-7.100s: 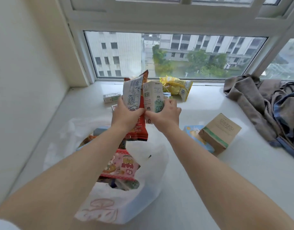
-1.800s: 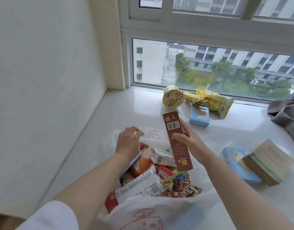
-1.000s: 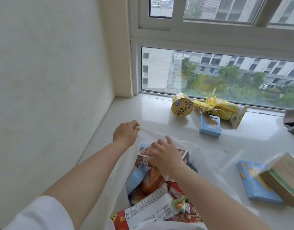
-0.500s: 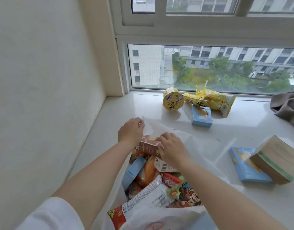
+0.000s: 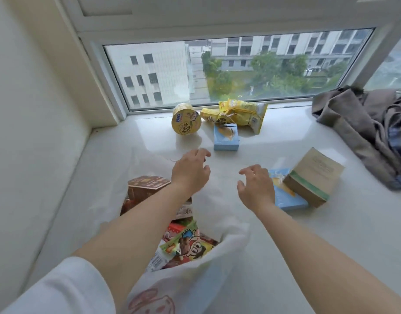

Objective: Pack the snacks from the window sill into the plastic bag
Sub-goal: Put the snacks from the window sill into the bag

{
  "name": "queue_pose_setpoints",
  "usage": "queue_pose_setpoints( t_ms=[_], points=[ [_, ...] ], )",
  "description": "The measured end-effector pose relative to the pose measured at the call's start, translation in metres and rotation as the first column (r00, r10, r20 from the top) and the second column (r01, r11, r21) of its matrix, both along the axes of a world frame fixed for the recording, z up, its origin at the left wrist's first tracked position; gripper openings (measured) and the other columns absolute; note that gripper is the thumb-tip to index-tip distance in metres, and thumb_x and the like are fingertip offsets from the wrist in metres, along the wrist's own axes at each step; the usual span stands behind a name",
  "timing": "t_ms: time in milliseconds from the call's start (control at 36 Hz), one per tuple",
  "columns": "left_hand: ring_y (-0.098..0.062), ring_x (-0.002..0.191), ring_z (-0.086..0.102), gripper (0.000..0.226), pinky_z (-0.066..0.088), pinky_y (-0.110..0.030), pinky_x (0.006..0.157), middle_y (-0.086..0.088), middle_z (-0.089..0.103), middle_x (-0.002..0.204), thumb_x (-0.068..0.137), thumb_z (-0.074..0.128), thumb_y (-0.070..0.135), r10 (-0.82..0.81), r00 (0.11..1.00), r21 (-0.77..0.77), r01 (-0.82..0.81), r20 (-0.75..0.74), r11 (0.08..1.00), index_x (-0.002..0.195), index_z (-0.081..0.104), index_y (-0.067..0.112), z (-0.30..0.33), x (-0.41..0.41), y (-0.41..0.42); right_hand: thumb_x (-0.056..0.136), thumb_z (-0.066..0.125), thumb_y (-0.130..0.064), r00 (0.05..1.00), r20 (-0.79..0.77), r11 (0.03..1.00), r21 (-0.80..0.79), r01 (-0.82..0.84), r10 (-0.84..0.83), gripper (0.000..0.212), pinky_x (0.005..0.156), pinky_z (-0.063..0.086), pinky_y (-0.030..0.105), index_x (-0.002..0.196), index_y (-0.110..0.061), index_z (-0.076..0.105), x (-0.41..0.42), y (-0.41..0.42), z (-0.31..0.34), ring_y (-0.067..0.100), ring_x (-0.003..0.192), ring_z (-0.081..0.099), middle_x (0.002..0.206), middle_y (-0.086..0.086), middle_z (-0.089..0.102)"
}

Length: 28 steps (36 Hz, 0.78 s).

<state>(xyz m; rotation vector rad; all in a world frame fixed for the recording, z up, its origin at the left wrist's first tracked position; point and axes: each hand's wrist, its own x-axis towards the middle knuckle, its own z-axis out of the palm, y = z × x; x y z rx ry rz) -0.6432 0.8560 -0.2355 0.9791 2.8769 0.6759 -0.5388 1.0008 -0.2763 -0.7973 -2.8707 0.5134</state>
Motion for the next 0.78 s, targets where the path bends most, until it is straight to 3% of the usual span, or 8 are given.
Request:
queue_pose_setpoints(
  t_ms=[111, 278, 528, 639, 778],
  points=[
    [-0.017, 0.107, 0.052, 0.036, 0.047, -0.033, 0.087, 0.003, 0.053, 0.119, 0.093, 0.048, 0.023, -0.011, 0.996, -0.043, 0.015, 0.084, 0.999, 0.128, 0.047, 0.024, -0.009, 0.019, 0.054, 0.094, 0.044, -0.025, 0.980, 0.101, 0.981, -0.070, 0.180, -0.172, 0.036, 0.099, 0.033, 0.034, 0.129, -0.018, 0.050, 0.033, 0.060, -0.016, 0.027, 0.125, 0.035, 0.135, 0.008, 0.043],
    [-0.018, 0.109, 0.053, 0.038, 0.047, -0.033, 0.086, 0.003, 0.051, 0.123, 0.092, 0.048, 0.025, 0.048, 0.972, -0.086, -0.029, 0.229, 0.996, 0.130, 0.045, 0.024, -0.033, 0.044, 0.132, 0.092, 0.047, -0.022, 0.956, 0.174, 0.962, -0.096, 0.255, -0.236, 0.037, 0.098, 0.034, 0.034, 0.127, -0.013, 0.052, 0.069, 0.143, -0.036, 0.029, 0.120, 0.039, 0.131, 0.012, 0.046],
    [-0.021, 0.113, 0.052, 0.040, 0.044, -0.034, 0.088, -0.001, 0.048, 0.129, 0.093, 0.047, 0.029, 0.186, 0.891, -0.274, -0.073, 0.415, 0.959, 0.132, 0.042, 0.024, -0.093, 0.067, 0.209, 0.092, 0.048, -0.024, 0.901, 0.203, 0.871, -0.244, 0.426, -0.383, 0.040, 0.101, 0.035, 0.039, 0.131, -0.012, 0.048, 0.083, 0.238, -0.063, 0.030, 0.126, 0.035, 0.138, 0.011, 0.040],
    [-0.022, 0.112, 0.053, 0.041, 0.046, -0.034, 0.088, -0.002, 0.048, 0.130, 0.092, 0.047, 0.031, 0.262, 0.836, -0.347, -0.093, 0.482, 0.933, 0.133, 0.043, 0.023, -0.113, 0.064, 0.233, 0.091, 0.054, -0.026, 0.820, 0.220, 0.744, -0.347, 0.571, -0.528, 0.050, 0.100, 0.037, 0.042, 0.136, -0.008, 0.041, 0.082, 0.271, -0.076, 0.033, 0.126, 0.039, 0.138, 0.014, 0.038],
    [-0.024, 0.120, 0.049, 0.045, 0.042, -0.033, 0.093, -0.006, 0.048, 0.135, 0.092, 0.047, 0.029, 0.338, 0.768, -0.416, -0.103, 0.544, 0.903, 0.135, 0.044, 0.018, -0.134, 0.059, 0.256, 0.087, 0.061, -0.038, 0.687, 0.363, 0.504, -0.483, 0.717, -0.630, 0.072, 0.098, 0.040, 0.046, 0.141, -0.004, 0.029, 0.077, 0.304, -0.098, 0.038, 0.125, 0.043, 0.142, 0.016, 0.033]
  ],
)
